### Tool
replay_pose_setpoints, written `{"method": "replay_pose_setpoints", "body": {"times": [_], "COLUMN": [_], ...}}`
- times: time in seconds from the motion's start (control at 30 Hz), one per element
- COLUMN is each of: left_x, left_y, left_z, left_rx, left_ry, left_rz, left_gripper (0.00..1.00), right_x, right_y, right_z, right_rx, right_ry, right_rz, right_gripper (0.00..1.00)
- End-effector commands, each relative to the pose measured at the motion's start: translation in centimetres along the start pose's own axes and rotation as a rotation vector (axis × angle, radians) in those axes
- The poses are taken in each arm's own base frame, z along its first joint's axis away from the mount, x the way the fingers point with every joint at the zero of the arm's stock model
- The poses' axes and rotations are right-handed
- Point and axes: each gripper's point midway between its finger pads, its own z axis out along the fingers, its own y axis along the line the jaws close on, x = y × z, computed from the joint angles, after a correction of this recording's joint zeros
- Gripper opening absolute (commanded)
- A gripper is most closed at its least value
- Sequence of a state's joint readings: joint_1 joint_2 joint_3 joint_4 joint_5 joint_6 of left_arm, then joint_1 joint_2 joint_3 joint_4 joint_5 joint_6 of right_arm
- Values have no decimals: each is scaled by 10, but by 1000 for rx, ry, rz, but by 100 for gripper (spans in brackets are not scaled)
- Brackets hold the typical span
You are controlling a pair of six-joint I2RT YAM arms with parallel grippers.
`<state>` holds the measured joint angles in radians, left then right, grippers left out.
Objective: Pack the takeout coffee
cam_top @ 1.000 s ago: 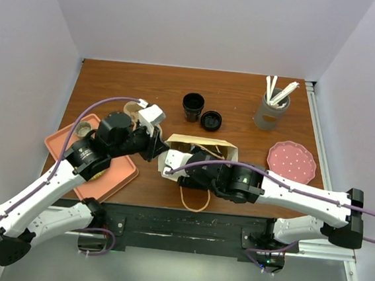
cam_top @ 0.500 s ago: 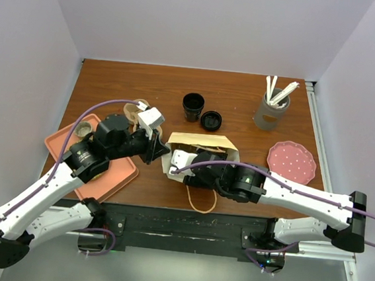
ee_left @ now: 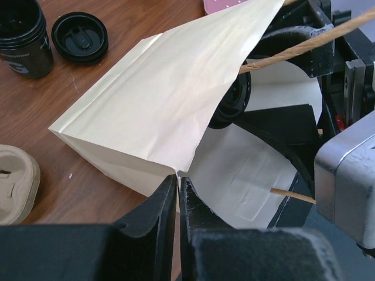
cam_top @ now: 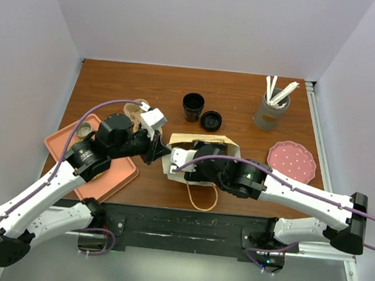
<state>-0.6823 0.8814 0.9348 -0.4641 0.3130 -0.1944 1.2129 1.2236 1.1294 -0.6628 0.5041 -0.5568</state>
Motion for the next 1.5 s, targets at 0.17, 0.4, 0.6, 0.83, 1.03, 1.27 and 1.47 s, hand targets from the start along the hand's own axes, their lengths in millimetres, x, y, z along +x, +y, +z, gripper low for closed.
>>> {"method": "replay_pose_setpoints", "body": {"times": [0.17, 0.4, 0.6, 0.83, 1.03, 1.27, 1.47], "left_x": [-26, -25, -25, -26, -32, -36, -35], "left_y": [-9, -9, -9, -10, -12, -14, -14], "left_z": [-5, -4, -3, -3, -2, -2, -1], "left_rx": [39, 36, 39, 42, 57, 65, 69], "left_ry": [-69, -68, -66, -67, -75, -80, -75], "left_rz": [55, 55, 50, 49, 54, 58, 63], "left_gripper": [9, 9, 9, 9, 9, 9, 9], "right_x": [-24, -2, 7, 17, 23, 30, 27], "right_y": [-28, -13, -12, -13, -13, -15, -9], "right_z": [-11, 1, 8, 13, 23, 33, 43], "right_rx": [-33, -50, -34, -12, -45, -61, -95], "right_ry": [-106, -62, -21, 9, 3, 12, -12], "right_rz": [-189, -296, -334, -321, -298, -296, -294], "right_gripper": [49, 49, 48, 48, 48, 48, 48]}}
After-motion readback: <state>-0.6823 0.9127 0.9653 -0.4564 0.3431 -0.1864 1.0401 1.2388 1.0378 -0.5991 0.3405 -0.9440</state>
